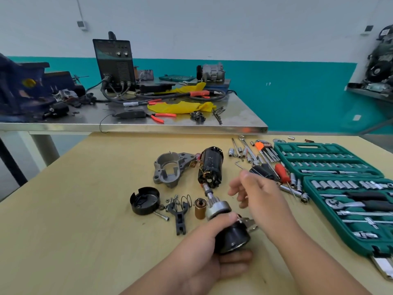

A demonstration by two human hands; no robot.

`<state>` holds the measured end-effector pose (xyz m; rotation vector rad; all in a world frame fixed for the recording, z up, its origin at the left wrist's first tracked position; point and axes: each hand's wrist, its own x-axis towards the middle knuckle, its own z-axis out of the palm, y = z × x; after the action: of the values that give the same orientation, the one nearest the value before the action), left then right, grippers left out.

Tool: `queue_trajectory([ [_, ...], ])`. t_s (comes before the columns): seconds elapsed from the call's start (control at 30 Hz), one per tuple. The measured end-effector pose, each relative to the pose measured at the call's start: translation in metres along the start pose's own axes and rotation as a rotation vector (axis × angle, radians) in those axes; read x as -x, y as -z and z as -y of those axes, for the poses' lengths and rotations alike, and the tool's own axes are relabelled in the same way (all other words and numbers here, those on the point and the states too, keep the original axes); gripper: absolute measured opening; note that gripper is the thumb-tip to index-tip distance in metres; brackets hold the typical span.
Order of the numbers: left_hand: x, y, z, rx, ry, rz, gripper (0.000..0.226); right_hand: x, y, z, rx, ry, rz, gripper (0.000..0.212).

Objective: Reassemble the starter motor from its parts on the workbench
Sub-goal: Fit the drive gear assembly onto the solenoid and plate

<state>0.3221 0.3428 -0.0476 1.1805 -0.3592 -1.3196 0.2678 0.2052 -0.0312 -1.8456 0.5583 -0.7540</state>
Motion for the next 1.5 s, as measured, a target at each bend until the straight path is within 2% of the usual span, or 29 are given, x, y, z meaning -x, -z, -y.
queue_trajectory([
  [0.07,0.000,0.002,-0.003,0.084,0.024,0.004,0.072,-0.004,0.007,-0.001,-0.069,0.020,-0.051,0.042],
  [0.13,-0.001,0.004,-0.004,0.176,0.012,0.000,0.074,-0.007,0.012,-0.004,-0.025,0.003,-0.026,0.036],
  [0.23,0.001,0.008,-0.007,0.193,-0.053,0.019,0.059,-0.003,0.009,-0.008,-0.041,-0.093,0.131,0.033],
  [0.33,0.002,0.016,-0.011,0.126,-0.090,0.089,0.044,-0.003,0.005,-0.009,-0.200,-0.037,0.086,0.024],
  [0.4,0.003,0.021,-0.014,0.077,-0.133,0.099,0.054,-0.001,0.003,-0.008,-0.306,0.036,0.089,0.024],
  [0.5,0.006,0.024,-0.023,-0.011,-0.243,0.021,0.075,0.005,-0.001,-0.007,-0.282,0.130,0.146,0.032],
  [0.6,0.006,0.027,-0.028,-0.039,-0.320,-0.087,0.069,0.009,-0.002,-0.005,-0.191,0.159,0.188,0.033],
  [0.67,0.004,0.029,-0.029,-0.048,-0.395,-0.140,0.058,0.011,-0.003,-0.006,-0.100,0.137,0.231,0.033],
  [0.77,0.003,0.028,-0.028,-0.113,-0.508,-0.186,0.028,0.009,-0.003,-0.007,0.043,0.088,0.316,0.024],
  [0.8,0.003,0.028,-0.028,-0.120,-0.532,-0.204,0.029,0.002,0.000,-0.009,0.091,0.093,0.252,0.025],
  [0.87,0.003,0.028,-0.028,-0.113,-0.560,-0.218,0.029,-0.024,0.015,-0.018,0.238,0.098,-0.072,0.036],
  [0.9,0.003,0.028,-0.028,-0.104,-0.570,-0.209,0.025,-0.041,0.025,-0.023,0.380,0.072,-0.215,0.042],
  [0.93,0.004,0.027,-0.029,-0.087,-0.578,-0.200,0.020,-0.055,0.033,-0.031,0.581,0.011,-0.271,0.051],
  [1.0,0.004,0.028,-0.029,-0.022,-0.578,-0.172,0.018,-0.074,0.040,-0.051,0.954,-0.150,-0.161,0.072],
  [1.07,0.003,0.031,-0.030,0.064,-0.547,-0.137,0.020,-0.080,0.036,-0.069,1.084,-0.200,-0.064,0.078],
  [1.17,0.003,0.031,-0.031,0.216,-0.463,-0.045,0.040,-0.075,0.037,-0.078,1.160,-0.049,-0.145,0.072],
  [1.23,0.004,0.030,-0.032,0.322,-0.431,0.041,0.054,-0.066,0.042,-0.074,1.059,0.087,-0.225,0.067],
  [1.37,0.003,0.034,-0.036,0.399,-0.465,0.032,0.055,-0.038,0.039,-0.051,0.540,0.420,-0.264,0.075],
  [1.43,0.003,0.034,-0.039,0.382,-0.511,0.019,0.057,-0.024,0.030,-0.038,0.487,0.605,-0.215,0.075],
  [1.5,0.004,0.034,-0.041,0.377,-0.554,0.012,0.044,-0.010,0.019,-0.029,0.478,0.760,-0.174,0.068],
])
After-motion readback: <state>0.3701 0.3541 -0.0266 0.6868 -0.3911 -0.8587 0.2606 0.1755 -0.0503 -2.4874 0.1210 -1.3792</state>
